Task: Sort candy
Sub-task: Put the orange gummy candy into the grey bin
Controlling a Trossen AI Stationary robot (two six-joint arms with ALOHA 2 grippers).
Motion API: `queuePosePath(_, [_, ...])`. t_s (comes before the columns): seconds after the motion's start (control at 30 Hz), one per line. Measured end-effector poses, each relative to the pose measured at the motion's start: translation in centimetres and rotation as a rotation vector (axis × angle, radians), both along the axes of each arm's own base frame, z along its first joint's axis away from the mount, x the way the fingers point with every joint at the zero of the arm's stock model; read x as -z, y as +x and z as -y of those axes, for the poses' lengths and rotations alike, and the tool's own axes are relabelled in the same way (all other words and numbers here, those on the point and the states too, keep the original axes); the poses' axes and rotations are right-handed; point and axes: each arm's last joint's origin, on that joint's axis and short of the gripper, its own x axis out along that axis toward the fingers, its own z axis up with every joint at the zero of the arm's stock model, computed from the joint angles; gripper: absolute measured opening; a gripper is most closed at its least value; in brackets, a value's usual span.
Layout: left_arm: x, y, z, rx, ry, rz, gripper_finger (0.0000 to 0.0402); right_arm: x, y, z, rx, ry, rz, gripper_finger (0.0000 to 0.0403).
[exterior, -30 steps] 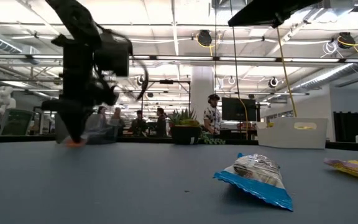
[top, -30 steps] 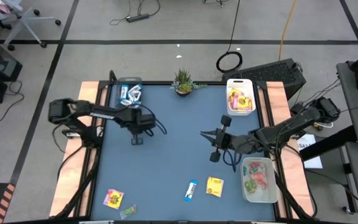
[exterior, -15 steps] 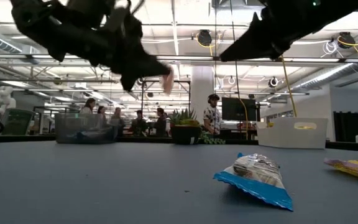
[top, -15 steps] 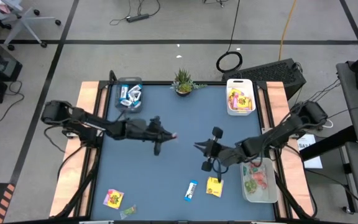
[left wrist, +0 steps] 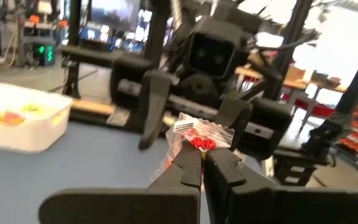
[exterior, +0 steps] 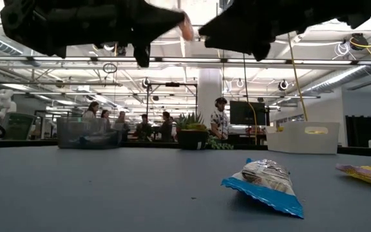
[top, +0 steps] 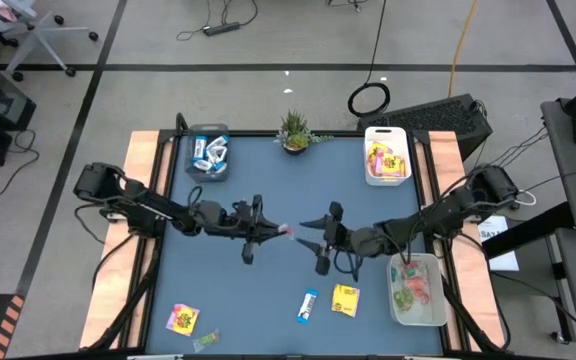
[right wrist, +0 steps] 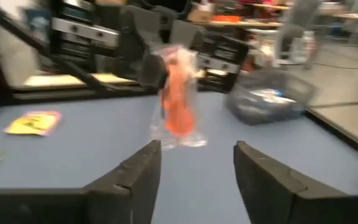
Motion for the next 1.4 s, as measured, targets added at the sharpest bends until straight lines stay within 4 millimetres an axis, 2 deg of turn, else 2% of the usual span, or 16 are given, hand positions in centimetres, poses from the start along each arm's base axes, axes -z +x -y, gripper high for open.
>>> queuePosePath(0.1, [-0.3,0.0,0.1,0.003,0.012,0.023,0.0002,-0.3,0.3,0.2,-0.098,0.035,0.025,0.0201])
queuePosePath(0.23, [-0.5,-0.1,0.3,0.012,0.009,0.045,0.0002,-0.7,0.5,0.6,-0.125,0.057,0.069,0.0200])
queuePosePath(0.47, [-1.4,0.3,1.3,0.075,0.015,0.076,0.0001,-1.3,1.1,1.4,-0.222,0.089,0.105,0.0181])
queuePosePath(0.67, [-1.7,0.5,1.7,0.088,0.031,0.088,0.0001,-2.3,1.6,1.1,-0.370,0.102,0.116,0.0169])
queuePosePath(0.8, [-1.8,0.5,1.7,0.090,0.031,0.092,0.0007,-3.0,1.9,0.9,-0.417,0.103,0.122,0.0144])
queuePosePath(1.1, [-2.0,0.4,1.9,0.097,0.101,0.110,0.0083,-3.0,2.0,0.8,-0.437,0.087,0.120,0.0015])
queuePosePath(1.4, [-2.8,-0.2,1.8,0.118,0.198,0.104,0.0185,-4.3,0.9,1.1,-0.436,0.084,0.086,0.0017])
